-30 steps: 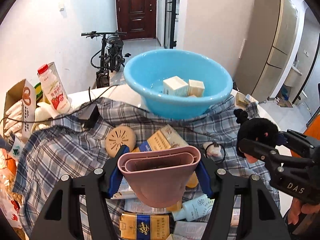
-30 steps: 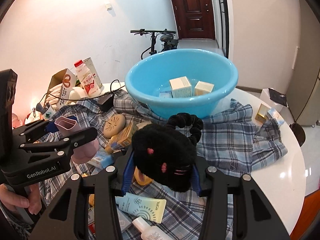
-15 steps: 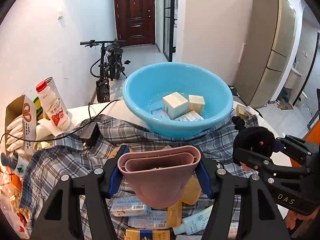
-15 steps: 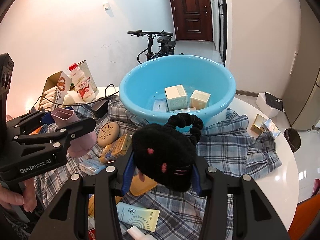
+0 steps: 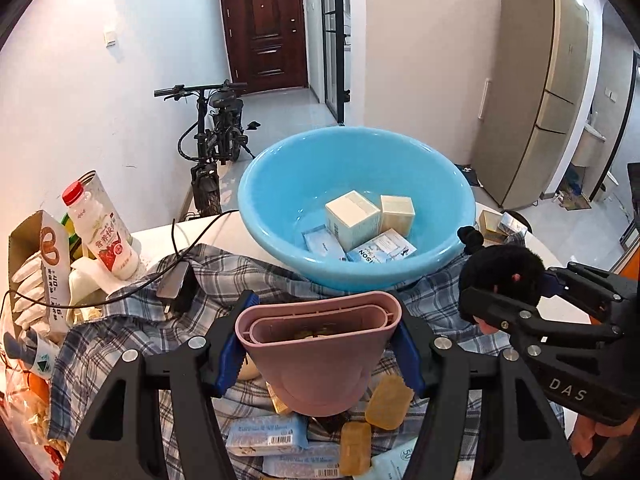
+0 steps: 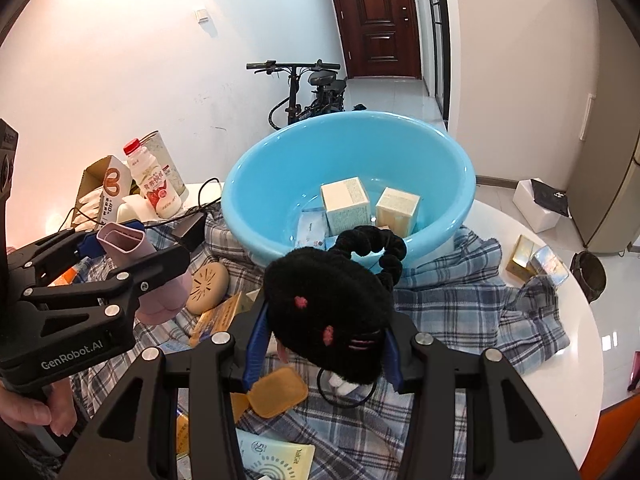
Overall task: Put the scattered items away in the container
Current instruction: 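Lower the pink holder and black hair tie into the basin with both grippers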
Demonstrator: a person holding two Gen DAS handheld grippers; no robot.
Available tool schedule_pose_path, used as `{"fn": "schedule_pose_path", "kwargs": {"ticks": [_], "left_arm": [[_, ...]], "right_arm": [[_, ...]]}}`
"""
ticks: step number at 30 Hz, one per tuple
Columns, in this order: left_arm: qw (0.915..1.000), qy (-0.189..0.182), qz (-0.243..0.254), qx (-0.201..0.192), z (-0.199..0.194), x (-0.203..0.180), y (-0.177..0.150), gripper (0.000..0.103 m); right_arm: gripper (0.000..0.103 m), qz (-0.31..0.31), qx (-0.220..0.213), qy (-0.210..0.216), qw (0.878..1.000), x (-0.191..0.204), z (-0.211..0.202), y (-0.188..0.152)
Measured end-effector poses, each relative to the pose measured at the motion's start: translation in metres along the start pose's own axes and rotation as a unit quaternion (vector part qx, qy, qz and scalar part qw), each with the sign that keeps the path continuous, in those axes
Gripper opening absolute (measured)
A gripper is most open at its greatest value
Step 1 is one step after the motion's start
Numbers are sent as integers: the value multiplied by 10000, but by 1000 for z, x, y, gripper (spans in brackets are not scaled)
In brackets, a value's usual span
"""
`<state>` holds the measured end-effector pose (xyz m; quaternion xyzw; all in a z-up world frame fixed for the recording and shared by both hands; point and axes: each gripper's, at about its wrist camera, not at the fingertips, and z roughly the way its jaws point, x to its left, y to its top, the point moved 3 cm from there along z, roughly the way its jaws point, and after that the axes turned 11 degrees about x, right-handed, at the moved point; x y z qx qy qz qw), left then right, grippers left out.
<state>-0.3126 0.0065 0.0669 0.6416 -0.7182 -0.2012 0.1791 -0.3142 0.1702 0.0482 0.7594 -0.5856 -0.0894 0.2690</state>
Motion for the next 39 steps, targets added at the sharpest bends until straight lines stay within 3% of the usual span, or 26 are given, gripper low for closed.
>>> {"fn": "schedule_pose_path", "kwargs": {"ticks": [23, 29, 34, 39], "left_arm": [[9994, -56, 302, 127, 37, -7, 51, 65], [9991, -129, 374, 118, 44, -7, 68, 65], [9989, -143, 430, 152, 57, -8, 85, 65], [9986, -270, 347, 278, 77, -2, 109, 65]], "right_arm": [[46, 72, -109, -166, 9998, -22, 18, 59], [46, 92, -20, -181, 9998, -34, 33, 78], [46, 217, 213, 76, 9995, -47, 54, 94], [46, 207, 388, -69, 9990, -57, 70, 113]]}}
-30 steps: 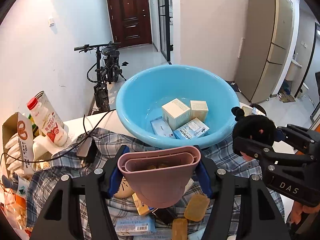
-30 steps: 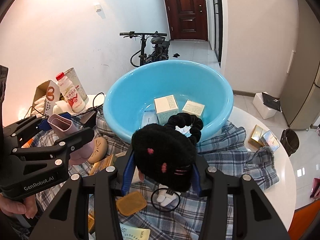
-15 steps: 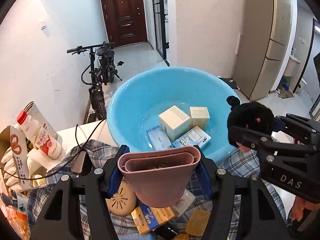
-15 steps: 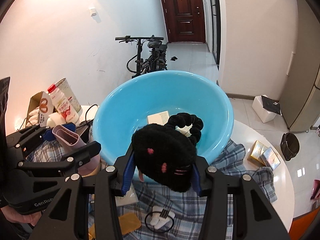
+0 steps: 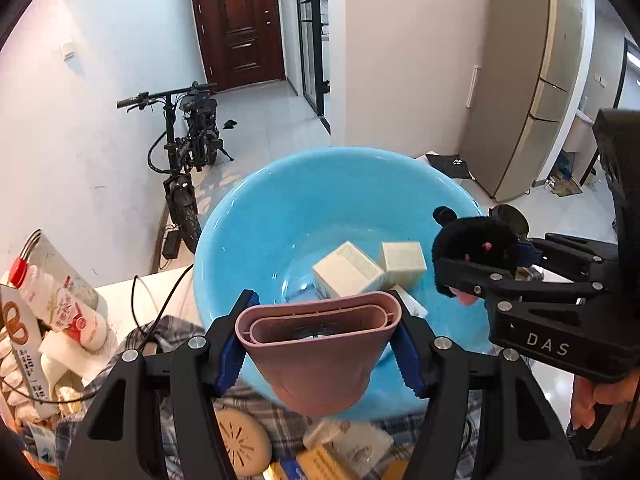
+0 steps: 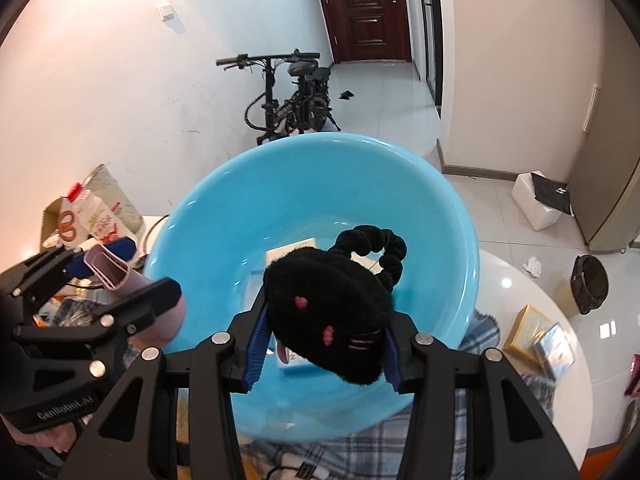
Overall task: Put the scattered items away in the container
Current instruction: 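Lower the pink holder and black hair tie into the basin with both grippers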
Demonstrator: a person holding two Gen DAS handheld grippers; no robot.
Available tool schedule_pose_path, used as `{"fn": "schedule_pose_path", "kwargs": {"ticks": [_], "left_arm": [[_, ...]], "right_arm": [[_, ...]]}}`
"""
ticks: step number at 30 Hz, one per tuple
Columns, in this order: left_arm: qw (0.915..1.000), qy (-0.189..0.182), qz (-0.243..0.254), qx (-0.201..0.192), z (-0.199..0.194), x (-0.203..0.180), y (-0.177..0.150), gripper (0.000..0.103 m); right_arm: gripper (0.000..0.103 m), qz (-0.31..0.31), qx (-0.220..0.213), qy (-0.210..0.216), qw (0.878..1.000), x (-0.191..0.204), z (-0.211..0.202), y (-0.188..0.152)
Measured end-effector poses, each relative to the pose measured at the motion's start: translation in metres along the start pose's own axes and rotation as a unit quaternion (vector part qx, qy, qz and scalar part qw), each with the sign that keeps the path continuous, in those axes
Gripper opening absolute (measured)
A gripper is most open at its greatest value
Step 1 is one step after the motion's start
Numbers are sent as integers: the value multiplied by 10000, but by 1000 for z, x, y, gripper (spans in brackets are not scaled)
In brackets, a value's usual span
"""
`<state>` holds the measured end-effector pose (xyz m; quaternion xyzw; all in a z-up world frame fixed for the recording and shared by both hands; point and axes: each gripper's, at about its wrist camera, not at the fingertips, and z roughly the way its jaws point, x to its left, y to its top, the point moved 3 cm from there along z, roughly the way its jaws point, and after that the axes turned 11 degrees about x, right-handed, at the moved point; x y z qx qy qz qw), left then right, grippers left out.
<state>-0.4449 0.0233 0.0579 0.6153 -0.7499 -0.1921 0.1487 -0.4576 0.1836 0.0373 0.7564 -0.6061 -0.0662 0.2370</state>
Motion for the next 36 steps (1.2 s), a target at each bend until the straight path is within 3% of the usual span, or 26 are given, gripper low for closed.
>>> {"fn": "schedule_pose_path", "kwargs": {"ticks": [8, 18, 22, 31, 36], "left_arm": [[9990, -276, -131, 316, 35, 8, 32, 65], [9981, -103, -234, 564, 62, 21, 62, 65], [9954, -212, -299, 886, 83, 25, 74, 65], [9898, 48, -343, 1384, 122, 27, 97, 65], [9856, -1, -523, 1610, 140, 34, 101, 65]], "right_arm": [[46, -2, 442, -75, 9990, -12, 26, 26], [46, 218, 758, -56, 9969, -35, 49, 57], [46, 306, 1015, -33, 9944, -38, 67, 70], [46, 685, 1370, 55, 9882, -51, 96, 92], [46, 771, 1509, 231, 9853, -50, 101, 92]]}}
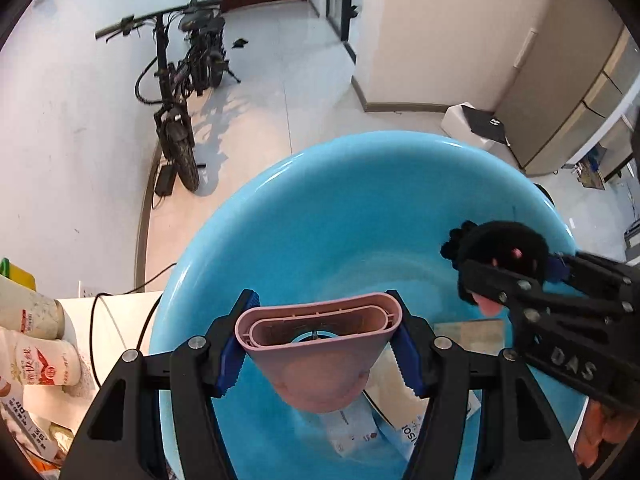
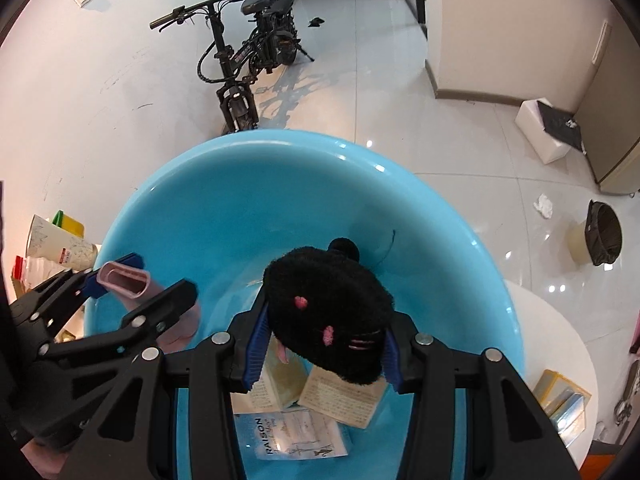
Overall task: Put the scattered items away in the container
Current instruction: 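Lower the pink holder and black hair tie into the basin with both grippers, then open the left gripper to drop the pink holder while the right gripper releases the hair tie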
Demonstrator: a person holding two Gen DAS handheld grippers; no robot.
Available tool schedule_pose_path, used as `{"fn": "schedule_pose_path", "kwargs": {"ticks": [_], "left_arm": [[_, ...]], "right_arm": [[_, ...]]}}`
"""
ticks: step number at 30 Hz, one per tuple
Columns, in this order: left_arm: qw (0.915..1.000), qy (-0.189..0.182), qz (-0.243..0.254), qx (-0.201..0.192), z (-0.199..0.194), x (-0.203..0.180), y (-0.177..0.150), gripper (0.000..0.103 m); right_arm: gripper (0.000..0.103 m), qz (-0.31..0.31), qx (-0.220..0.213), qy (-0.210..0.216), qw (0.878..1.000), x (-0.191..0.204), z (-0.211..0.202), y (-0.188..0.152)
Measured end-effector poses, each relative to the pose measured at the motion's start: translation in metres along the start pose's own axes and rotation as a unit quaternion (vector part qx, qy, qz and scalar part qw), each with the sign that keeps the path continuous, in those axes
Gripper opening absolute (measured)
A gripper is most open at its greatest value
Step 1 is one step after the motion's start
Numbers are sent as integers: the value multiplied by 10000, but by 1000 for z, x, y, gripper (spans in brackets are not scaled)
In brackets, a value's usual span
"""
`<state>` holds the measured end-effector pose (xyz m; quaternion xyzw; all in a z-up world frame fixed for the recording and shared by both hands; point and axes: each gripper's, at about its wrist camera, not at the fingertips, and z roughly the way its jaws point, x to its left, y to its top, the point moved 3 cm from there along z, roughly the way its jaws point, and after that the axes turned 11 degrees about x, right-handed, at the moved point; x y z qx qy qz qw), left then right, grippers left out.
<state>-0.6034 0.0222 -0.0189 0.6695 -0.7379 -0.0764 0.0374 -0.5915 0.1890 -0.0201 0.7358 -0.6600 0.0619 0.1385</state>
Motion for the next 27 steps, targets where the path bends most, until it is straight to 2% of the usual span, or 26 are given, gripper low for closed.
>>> {"fn": "schedule_pose_path", "kwargs": {"ticks": [6, 19, 22, 24, 27], "left_arm": [[9997, -108, -69, 227, 10, 6, 4, 63], [9996, -67, -66, 263, 16, 8, 0, 61], [9995, 27, -54, 313, 19, 7, 4, 57], [9994, -66, -65, 345, 19, 7, 5, 50], [9995, 2, -33, 320, 18, 8, 4, 50]], "right_arm": [[46, -20, 143, 13, 9999, 2, 4, -3], [46, -50, 137, -53, 9999, 2, -1, -4], [46, -52, 163, -58, 9998, 2, 1, -4], [46, -64, 179, -22, 9998, 2, 2, -5], [46, -120, 172, -42, 9998, 4, 1, -5]]}}
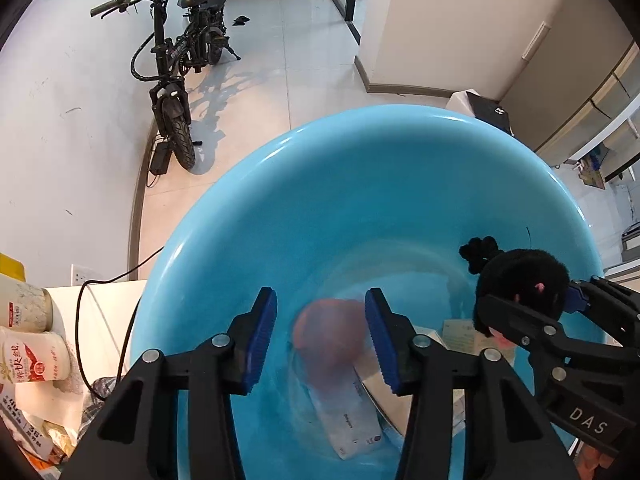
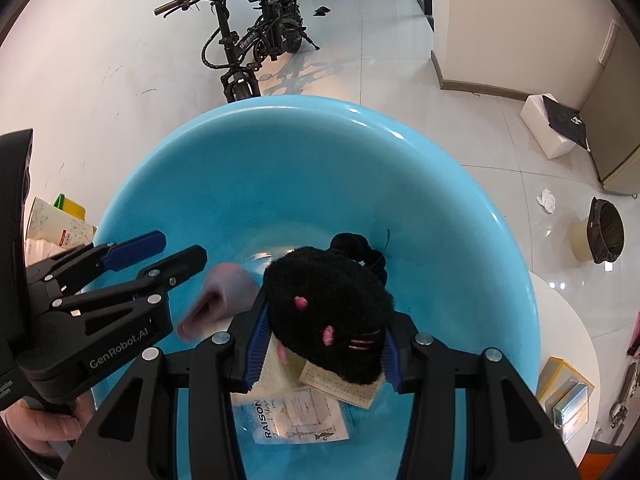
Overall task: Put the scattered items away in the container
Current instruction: 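Open the left gripper to drop the pink holder while the right gripper releases the hair tie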
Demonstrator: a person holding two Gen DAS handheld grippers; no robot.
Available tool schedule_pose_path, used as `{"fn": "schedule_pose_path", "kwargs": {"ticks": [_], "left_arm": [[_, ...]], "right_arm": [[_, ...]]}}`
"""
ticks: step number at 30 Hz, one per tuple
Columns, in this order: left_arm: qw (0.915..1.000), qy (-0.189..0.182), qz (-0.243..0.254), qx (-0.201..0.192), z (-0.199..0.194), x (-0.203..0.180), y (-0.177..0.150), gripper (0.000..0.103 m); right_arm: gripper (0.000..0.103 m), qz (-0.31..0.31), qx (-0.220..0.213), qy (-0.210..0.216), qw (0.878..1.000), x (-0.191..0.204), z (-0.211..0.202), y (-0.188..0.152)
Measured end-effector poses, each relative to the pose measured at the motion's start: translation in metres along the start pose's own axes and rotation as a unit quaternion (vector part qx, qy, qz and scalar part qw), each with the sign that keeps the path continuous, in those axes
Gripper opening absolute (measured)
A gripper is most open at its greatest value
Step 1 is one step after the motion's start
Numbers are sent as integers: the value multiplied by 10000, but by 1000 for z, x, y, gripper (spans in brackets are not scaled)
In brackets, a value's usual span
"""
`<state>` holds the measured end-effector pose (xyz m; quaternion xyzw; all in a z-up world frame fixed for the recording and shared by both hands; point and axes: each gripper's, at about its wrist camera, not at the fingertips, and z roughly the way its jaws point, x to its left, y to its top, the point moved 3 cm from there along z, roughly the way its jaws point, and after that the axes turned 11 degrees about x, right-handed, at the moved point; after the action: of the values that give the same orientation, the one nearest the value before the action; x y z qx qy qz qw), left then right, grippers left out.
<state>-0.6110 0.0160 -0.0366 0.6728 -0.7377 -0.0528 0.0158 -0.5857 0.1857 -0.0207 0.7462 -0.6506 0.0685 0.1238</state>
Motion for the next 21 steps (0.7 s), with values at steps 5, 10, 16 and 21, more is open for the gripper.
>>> {"fn": "schedule_pose_path", "kwargs": {"ticks": [5, 10, 16, 21], "left_arm": [[10000, -3, -8, -39, -2, 1, -3, 50], [9996, 174, 58, -217, -11, 0, -8, 50], [9995, 155, 95, -272, -16, -4, -15, 50], [9991, 112, 107, -389, -20, -5, -23, 75]], "right_arm": [[46, 17, -11, 20, 10000, 0, 0, 0], [46, 18, -10, -3, 10000, 1, 0, -1], [46, -41, -8, -132, 9999, 5, 1, -3], [46, -57, 27, -154, 9999, 7, 3, -5]]}}
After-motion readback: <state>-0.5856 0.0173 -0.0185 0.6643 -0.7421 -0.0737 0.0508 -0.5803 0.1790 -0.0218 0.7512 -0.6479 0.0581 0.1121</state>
